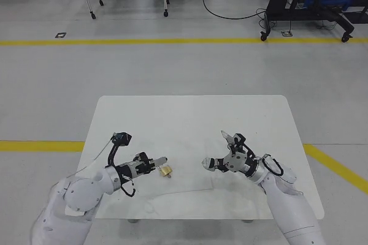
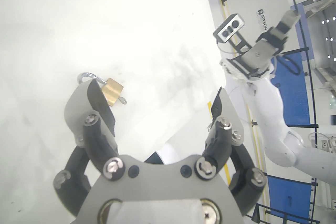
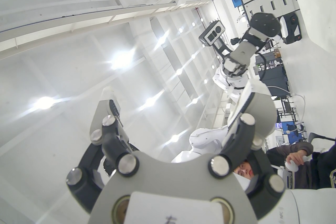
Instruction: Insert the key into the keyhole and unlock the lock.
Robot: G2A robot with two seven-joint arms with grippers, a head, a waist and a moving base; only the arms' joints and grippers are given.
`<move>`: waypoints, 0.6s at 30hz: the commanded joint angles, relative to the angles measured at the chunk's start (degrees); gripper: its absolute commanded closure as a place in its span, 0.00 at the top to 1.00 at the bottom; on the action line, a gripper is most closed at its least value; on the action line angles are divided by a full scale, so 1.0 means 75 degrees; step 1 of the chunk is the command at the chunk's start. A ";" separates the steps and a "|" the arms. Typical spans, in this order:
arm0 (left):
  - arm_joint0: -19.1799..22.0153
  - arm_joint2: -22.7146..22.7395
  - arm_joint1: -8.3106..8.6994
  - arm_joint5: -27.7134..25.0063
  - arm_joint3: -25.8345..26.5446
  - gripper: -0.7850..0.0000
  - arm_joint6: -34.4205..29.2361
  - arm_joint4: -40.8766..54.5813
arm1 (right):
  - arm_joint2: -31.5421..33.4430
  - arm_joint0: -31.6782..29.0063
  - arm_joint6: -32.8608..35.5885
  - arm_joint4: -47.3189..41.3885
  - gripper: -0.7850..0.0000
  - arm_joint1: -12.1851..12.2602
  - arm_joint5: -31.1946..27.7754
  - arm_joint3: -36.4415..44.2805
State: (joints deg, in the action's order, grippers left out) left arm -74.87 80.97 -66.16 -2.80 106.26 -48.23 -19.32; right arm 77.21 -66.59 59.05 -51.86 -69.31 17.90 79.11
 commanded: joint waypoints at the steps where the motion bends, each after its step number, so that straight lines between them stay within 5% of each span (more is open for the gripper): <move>1: -0.0260 0.0599 0.0071 -0.0160 0.0384 1.00 0.0090 -0.0059 | 0.0000 0.0000 0.0000 0.0000 1.00 0.0000 0.0000 0.0000; 9: -0.1082 0.2354 0.0230 -0.0603 0.0929 1.00 0.0935 -0.0354 | 0.0325 -0.0109 -0.0337 0.0212 1.00 0.0038 -0.0955 0.0005; 18: -0.1166 0.2595 0.0250 -0.0733 0.0754 1.00 0.1116 -0.0257 | 0.2100 -0.0702 -0.1324 0.1660 1.00 0.0286 -0.4123 0.0188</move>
State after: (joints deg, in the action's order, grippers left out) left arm -83.61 100.43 -64.28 -8.31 111.91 -39.86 -21.24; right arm 90.90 -71.17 52.32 -43.15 -67.40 -8.27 79.91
